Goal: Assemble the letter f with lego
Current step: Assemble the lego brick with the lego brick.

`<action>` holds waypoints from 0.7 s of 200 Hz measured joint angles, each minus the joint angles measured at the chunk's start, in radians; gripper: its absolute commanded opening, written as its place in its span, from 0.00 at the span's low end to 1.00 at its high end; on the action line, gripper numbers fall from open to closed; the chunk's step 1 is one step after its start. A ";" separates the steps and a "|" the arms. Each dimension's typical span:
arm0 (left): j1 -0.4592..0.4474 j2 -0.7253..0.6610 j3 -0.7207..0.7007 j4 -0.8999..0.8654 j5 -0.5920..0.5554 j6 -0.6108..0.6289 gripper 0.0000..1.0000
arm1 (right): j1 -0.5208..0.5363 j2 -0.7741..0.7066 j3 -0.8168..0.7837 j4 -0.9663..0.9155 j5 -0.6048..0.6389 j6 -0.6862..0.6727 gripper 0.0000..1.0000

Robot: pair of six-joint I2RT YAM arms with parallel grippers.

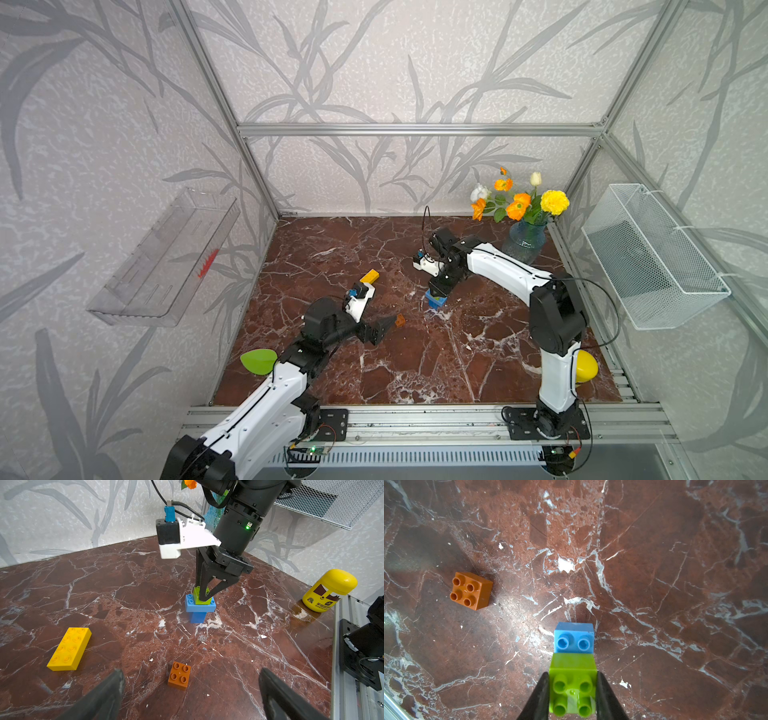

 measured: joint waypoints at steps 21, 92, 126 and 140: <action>0.000 0.000 0.000 0.000 -0.002 0.000 0.99 | 0.014 0.000 -0.006 0.009 0.032 0.002 0.25; 0.000 0.000 0.000 0.000 -0.004 0.000 0.99 | 0.039 -0.011 -0.037 0.046 0.087 0.031 0.24; 0.000 0.000 0.000 0.000 -0.004 0.000 0.99 | 0.039 -0.023 -0.058 0.064 0.088 0.044 0.24; 0.000 0.000 0.000 0.000 -0.004 0.000 0.99 | 0.039 -0.031 -0.070 0.076 0.088 0.047 0.24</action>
